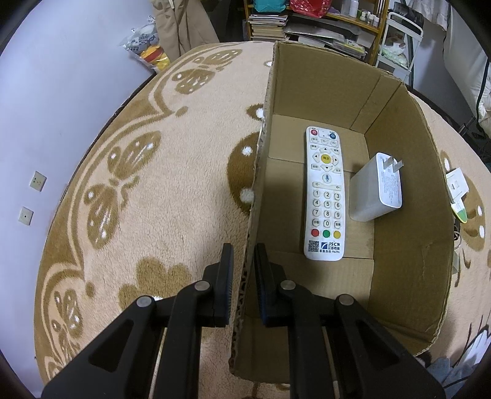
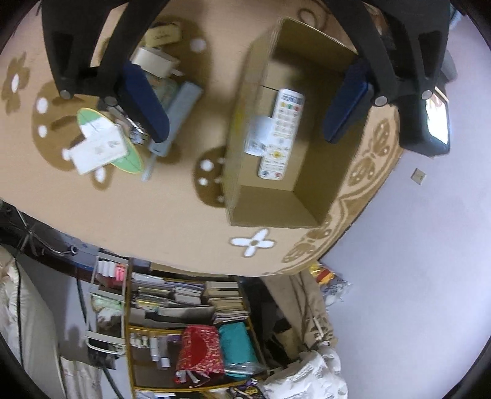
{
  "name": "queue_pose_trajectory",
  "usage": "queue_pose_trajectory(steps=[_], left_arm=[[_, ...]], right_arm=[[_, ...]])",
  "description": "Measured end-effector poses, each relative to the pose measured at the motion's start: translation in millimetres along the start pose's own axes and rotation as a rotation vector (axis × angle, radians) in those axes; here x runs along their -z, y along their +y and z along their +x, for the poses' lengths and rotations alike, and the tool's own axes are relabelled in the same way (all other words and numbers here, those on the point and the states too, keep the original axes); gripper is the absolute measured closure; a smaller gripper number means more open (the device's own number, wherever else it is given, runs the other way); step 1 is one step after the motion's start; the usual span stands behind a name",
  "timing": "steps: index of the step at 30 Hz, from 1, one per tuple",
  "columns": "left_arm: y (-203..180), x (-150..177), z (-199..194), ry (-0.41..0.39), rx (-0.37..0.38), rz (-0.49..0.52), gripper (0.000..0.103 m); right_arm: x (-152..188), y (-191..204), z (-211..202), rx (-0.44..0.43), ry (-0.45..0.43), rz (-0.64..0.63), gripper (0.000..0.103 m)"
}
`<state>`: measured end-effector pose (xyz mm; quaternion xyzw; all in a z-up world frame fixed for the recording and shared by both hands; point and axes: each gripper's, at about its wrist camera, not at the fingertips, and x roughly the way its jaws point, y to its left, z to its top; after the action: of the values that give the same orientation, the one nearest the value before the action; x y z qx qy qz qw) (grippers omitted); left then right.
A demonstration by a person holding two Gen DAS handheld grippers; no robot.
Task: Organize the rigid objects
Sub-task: 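Lower the remote into the box and open the right gripper, then move the right gripper back over the remaining items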
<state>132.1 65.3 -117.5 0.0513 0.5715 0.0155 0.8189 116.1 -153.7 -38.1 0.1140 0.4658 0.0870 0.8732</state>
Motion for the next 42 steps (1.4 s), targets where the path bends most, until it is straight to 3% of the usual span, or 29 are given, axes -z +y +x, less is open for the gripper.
queue_pose_trajectory(steps=[13,31,38,42], left_arm=[[0.1,-0.1,-0.1,0.0,0.0,0.0,0.089],[0.8,-0.4,-0.8,0.0,-0.004,0.004,0.089],[0.5,-0.5,-0.8,0.0,-0.002,0.003,0.089],[0.4,-0.4,-0.8,-0.001,-0.004,0.004,0.089]], right_arm=[[40.8,-56.1,11.1,0.077,0.067,0.073,0.0],[79.0,-81.4,47.7,0.148,0.151,0.127,0.0],[92.3,-93.9,62.1,0.146,0.189,0.176,0.025],[97.8,-100.8,65.5,0.154,0.196,0.208,0.027]])
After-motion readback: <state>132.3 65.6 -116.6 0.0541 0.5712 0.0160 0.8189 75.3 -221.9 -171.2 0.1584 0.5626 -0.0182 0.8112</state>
